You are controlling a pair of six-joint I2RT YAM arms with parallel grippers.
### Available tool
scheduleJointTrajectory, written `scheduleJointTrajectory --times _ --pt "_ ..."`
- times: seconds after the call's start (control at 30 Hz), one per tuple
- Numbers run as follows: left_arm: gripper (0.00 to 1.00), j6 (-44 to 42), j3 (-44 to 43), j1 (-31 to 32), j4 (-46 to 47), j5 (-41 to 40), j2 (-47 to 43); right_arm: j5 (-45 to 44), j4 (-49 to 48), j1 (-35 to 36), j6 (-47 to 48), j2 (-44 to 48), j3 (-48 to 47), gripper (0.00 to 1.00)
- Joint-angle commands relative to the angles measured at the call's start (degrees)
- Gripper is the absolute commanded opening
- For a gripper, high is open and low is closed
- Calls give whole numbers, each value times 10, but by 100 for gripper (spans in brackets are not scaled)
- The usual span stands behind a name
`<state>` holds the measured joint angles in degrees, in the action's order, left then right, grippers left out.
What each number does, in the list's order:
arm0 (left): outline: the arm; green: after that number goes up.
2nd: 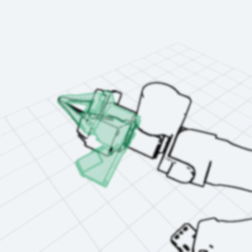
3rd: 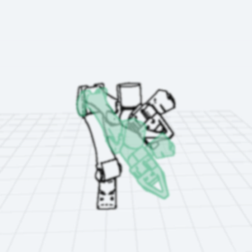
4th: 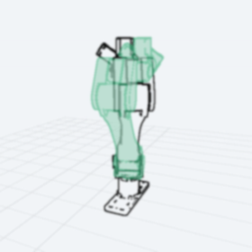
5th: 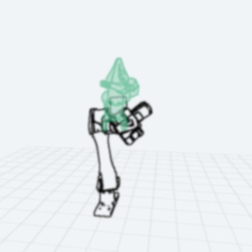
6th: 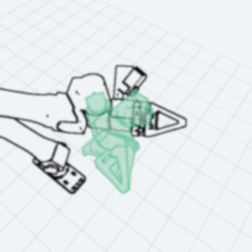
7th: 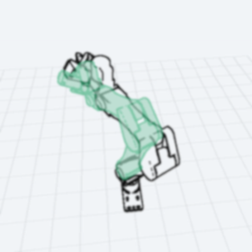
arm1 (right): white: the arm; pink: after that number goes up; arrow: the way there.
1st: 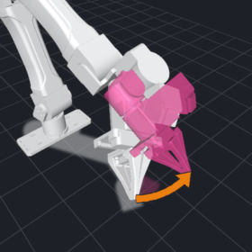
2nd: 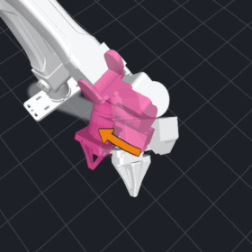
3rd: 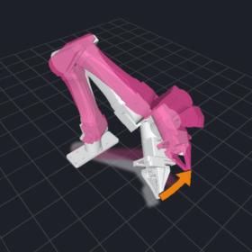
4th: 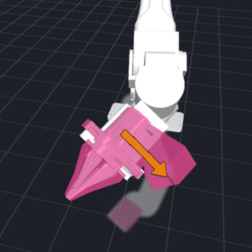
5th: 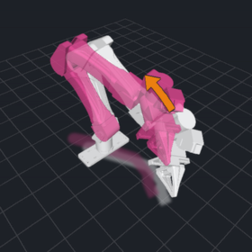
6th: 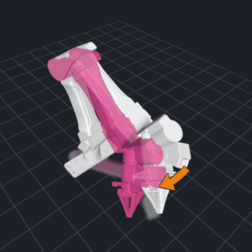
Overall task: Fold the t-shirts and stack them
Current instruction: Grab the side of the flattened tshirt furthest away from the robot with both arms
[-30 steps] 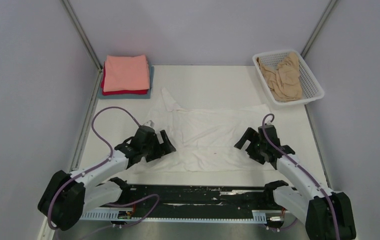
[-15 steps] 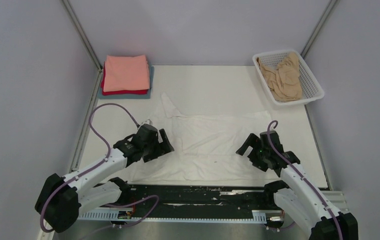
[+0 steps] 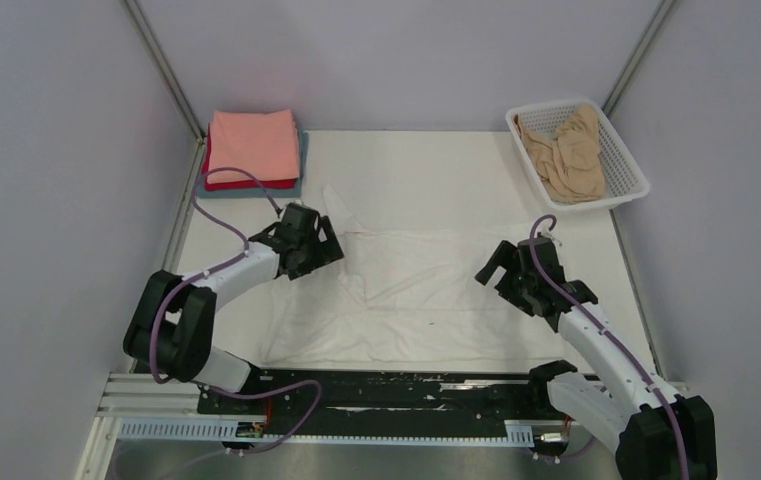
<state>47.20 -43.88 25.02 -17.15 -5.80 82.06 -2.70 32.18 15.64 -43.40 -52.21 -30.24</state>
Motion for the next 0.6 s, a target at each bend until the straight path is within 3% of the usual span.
scheduleJointTrajectory --times 0.0,0.07,0.33,0.57 --pt "100 -29 -63 -28 87 41 31 -48 -60 2 -1 -9 -41 100" --pt "100 -30 -79 -35 99 53 48 -53 -70 2 -5 -14 -46 100" --pt "100 -44 -214 -61 30 -25 120 -114 -100 3 28 -77 -109 100" --pt "100 -77 -293 -120 71 84 231 -141 -133 2 46 -96 -119 100"
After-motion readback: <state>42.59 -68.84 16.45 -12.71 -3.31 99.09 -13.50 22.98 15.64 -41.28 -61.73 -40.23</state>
